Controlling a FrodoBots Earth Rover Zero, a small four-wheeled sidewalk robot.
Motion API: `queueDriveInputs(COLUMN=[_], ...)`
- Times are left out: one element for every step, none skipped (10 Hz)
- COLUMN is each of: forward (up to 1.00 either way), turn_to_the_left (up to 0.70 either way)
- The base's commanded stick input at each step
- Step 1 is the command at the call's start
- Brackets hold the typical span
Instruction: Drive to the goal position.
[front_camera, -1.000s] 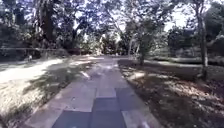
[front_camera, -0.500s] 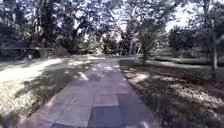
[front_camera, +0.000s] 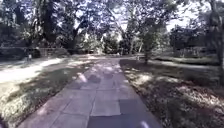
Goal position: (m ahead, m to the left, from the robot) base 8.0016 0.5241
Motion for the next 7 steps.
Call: queueDriveInputs(forward=[0.50,0.50,0.50,0.50,0.50,0.50,0.50], turn_to_the_left=[0.00,0.00,0.00,0.00,0.00,0.00,0.00])
